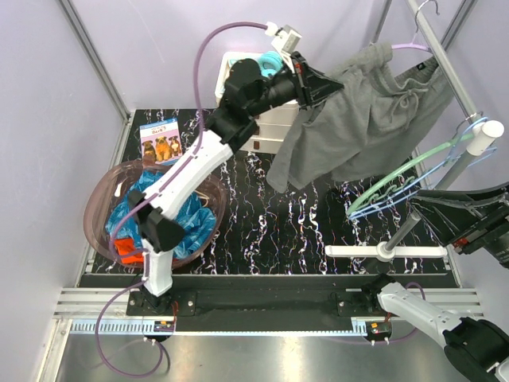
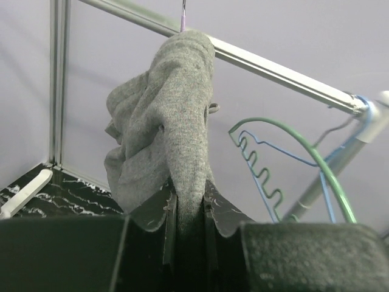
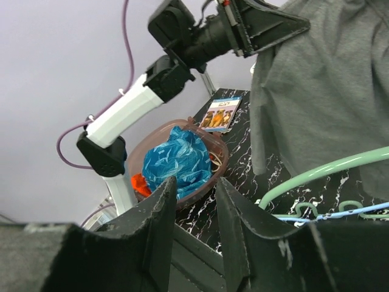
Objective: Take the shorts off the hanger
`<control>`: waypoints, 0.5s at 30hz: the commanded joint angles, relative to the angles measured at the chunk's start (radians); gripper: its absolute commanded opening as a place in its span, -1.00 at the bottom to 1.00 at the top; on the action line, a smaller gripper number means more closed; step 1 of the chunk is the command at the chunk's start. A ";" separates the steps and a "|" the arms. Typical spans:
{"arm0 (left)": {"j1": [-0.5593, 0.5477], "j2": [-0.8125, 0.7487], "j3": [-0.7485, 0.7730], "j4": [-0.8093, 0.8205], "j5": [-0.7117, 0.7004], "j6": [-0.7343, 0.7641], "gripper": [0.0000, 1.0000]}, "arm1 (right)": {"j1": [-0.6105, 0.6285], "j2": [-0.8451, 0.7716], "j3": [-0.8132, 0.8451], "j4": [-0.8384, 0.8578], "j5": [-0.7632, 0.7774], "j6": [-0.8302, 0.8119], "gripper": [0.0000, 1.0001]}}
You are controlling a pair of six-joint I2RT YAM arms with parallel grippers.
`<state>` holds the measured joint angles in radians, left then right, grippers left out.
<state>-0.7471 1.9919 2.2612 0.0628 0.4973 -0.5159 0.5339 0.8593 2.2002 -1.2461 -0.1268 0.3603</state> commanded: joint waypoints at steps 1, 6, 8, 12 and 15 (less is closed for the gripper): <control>0.014 -0.218 -0.055 0.063 -0.014 0.056 -1.00 | -0.002 0.061 0.003 0.030 -0.071 -0.035 -0.20; 0.048 -0.318 -0.091 -0.191 -0.031 0.103 -1.00 | -0.002 0.093 -0.055 0.068 -0.115 -0.041 -0.14; 0.055 -0.381 -0.167 -0.216 -0.028 0.109 -1.00 | -0.002 0.095 -0.123 0.125 -0.135 -0.041 -0.06; 0.055 -0.513 -0.326 -0.242 -0.054 0.123 -1.00 | -0.002 0.106 -0.210 0.255 -0.131 -0.015 0.14; 0.054 -0.625 -0.466 -0.236 -0.069 0.123 -1.00 | -0.002 0.118 -0.276 0.334 -0.109 -0.023 0.35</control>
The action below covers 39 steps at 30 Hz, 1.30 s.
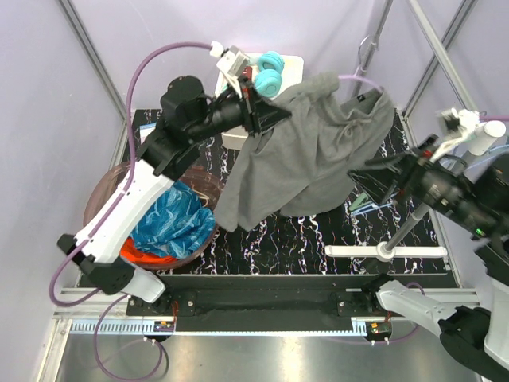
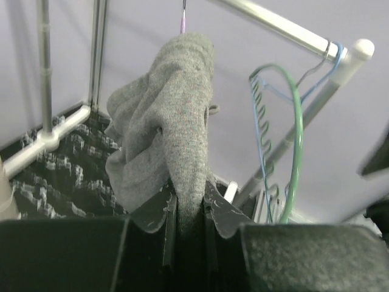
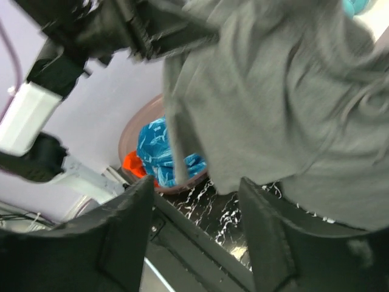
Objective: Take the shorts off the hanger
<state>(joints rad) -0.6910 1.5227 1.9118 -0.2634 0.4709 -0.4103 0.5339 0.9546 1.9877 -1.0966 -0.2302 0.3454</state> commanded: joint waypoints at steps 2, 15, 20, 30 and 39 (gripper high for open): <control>-0.002 -0.226 -0.196 0.073 -0.080 -0.008 -1.00 | -0.002 0.029 -0.089 0.219 0.024 0.003 0.57; -0.091 -0.501 -0.447 0.056 -0.104 -0.119 -1.00 | -0.002 0.231 0.134 0.084 0.281 0.168 0.47; -0.117 -0.561 -0.528 0.064 -0.132 -0.142 -1.00 | 0.000 0.198 0.033 0.151 0.249 0.204 0.36; -0.134 -0.562 -0.494 0.098 -0.100 -0.157 -1.00 | -0.002 0.182 -0.135 0.196 0.238 0.164 0.14; -0.140 -0.547 -0.498 0.033 -0.057 -0.179 -1.00 | 0.001 0.182 -0.198 0.259 0.296 0.121 0.10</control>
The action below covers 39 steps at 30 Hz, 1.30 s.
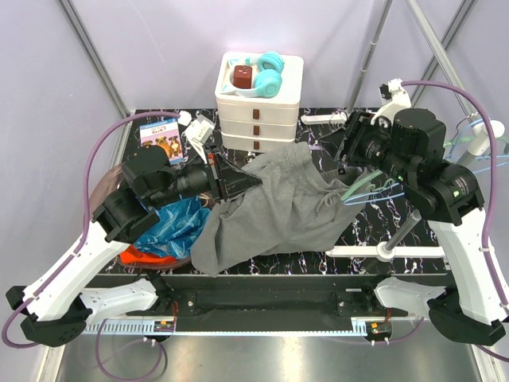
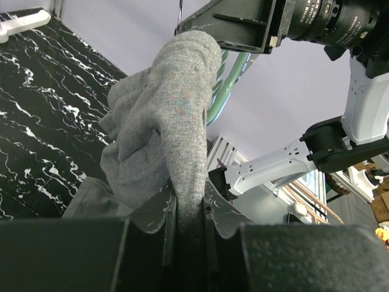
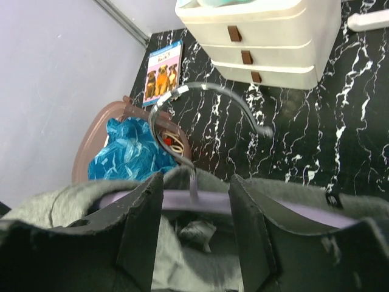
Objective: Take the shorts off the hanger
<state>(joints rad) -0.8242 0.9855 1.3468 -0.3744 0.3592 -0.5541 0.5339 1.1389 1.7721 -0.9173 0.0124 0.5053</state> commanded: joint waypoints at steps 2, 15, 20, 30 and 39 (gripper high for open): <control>-0.007 -0.010 0.069 0.131 0.064 -0.035 -1.00 | 0.001 -0.002 0.016 0.098 0.081 -0.057 0.11; -0.007 0.035 0.103 0.160 0.126 -0.076 -1.00 | 0.001 -0.079 -0.177 0.256 0.052 -0.071 -0.40; -0.009 0.044 0.110 0.160 0.135 -0.072 -1.00 | 0.001 -0.079 -0.181 0.270 0.034 -0.073 -0.83; -0.009 -0.002 0.120 0.028 -0.005 -0.052 -0.26 | 0.001 -0.117 -0.168 0.281 0.138 0.012 -1.00; -0.009 -0.125 -0.008 -0.072 -0.052 -0.043 -0.04 | 0.001 -0.136 -0.094 0.284 0.231 0.022 -1.00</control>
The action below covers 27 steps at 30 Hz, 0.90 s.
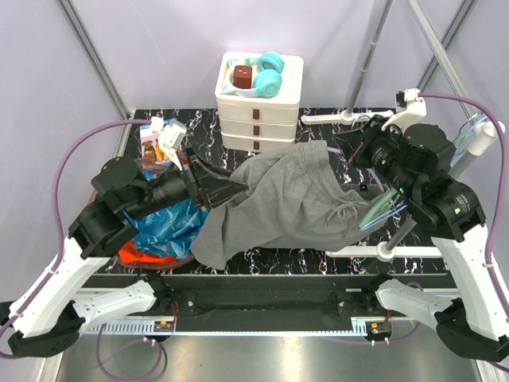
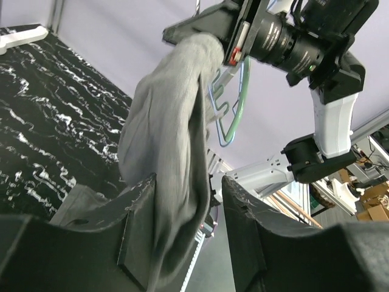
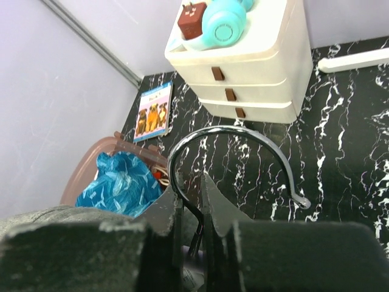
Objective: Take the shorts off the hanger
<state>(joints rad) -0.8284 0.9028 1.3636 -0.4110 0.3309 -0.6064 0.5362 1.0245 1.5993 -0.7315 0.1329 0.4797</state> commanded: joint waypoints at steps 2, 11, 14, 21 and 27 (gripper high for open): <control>-0.005 -0.064 -0.044 -0.058 -0.027 0.011 -0.05 | -0.001 -0.021 0.086 0.098 0.123 0.051 -1.00; -0.003 -0.156 -0.070 -0.224 -0.157 0.034 -1.00 | -0.001 -0.004 0.120 0.118 0.137 0.054 -1.00; -0.005 -0.214 -0.057 -0.253 -0.292 0.043 -1.00 | -0.001 0.014 0.136 0.121 0.126 0.051 -1.00; -0.005 -0.312 0.032 -0.295 -0.621 0.080 -1.00 | -0.001 0.000 0.105 0.127 0.169 0.027 -1.00; -0.005 -0.366 0.049 -0.319 -0.823 0.116 -1.00 | -0.001 -0.012 0.108 0.093 0.273 0.020 -1.00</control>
<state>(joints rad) -0.8368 0.6010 1.3804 -0.7177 -0.2298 -0.5411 0.5480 1.0489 1.6749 -0.7132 0.2020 0.5106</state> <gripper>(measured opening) 0.016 0.133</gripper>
